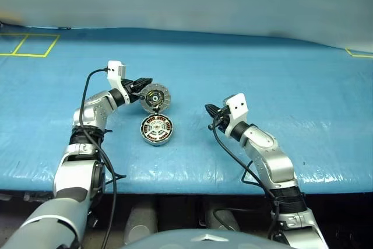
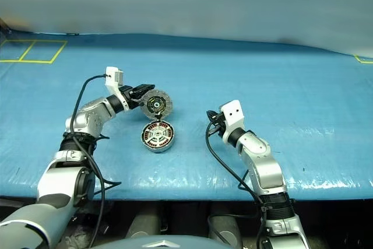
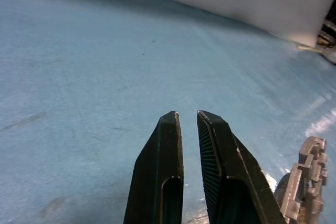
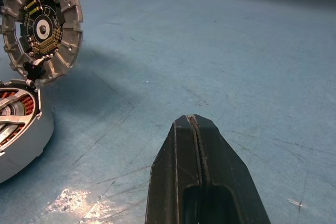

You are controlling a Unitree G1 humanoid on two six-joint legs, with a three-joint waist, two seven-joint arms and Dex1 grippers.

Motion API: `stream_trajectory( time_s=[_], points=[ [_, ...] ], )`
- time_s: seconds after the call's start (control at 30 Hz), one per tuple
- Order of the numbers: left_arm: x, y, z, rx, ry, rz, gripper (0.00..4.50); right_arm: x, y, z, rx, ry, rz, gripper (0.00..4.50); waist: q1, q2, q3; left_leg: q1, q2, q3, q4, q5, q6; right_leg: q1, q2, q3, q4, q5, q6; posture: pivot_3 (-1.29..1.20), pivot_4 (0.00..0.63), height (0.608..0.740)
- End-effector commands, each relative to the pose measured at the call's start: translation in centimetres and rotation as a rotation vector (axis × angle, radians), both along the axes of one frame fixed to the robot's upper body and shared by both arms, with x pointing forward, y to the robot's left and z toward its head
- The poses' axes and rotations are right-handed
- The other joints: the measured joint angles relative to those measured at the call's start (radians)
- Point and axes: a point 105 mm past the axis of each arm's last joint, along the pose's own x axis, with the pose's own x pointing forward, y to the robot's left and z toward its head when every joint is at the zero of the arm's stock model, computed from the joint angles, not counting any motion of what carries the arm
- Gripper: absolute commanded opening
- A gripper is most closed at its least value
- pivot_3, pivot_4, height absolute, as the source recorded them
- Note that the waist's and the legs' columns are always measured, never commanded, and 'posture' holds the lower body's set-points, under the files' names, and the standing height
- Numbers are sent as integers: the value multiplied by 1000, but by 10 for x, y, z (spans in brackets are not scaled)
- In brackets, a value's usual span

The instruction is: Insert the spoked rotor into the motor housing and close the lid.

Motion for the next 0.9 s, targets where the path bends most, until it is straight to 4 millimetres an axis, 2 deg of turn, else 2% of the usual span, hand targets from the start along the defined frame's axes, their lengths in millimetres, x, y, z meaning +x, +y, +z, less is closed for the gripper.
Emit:
stream_trajectory(
  time_s=[0.03,0.23,0.5,0.9],
  points=[
    [-17,-13,20,-63,-73,-150,584,-1,0,11,18,-42,1,0,0,0,0,0,0,0,0,0,0,0,0,0,0,1,-1,0,150,740],
    [-39,-22,21,-76,-79,-266,584,-3,1,7,16,-26,3,0,0,0,0,0,0,0,1,0,0,0,0,1,1,1,-3,0,150,740],
    [-65,-34,7,-33,-40,-378,584,-1,-2,8,15,-26,-16,0,1,0,0,0,0,0,2,0,0,1,0,1,1,0,-4,0,150,740],
    [-79,-41,-12,29,-13,-383,584,2,-2,9,25,-32,-40,0,1,0,0,0,0,0,3,0,1,1,0,2,1,0,-5,0,150,740]
  ],
)
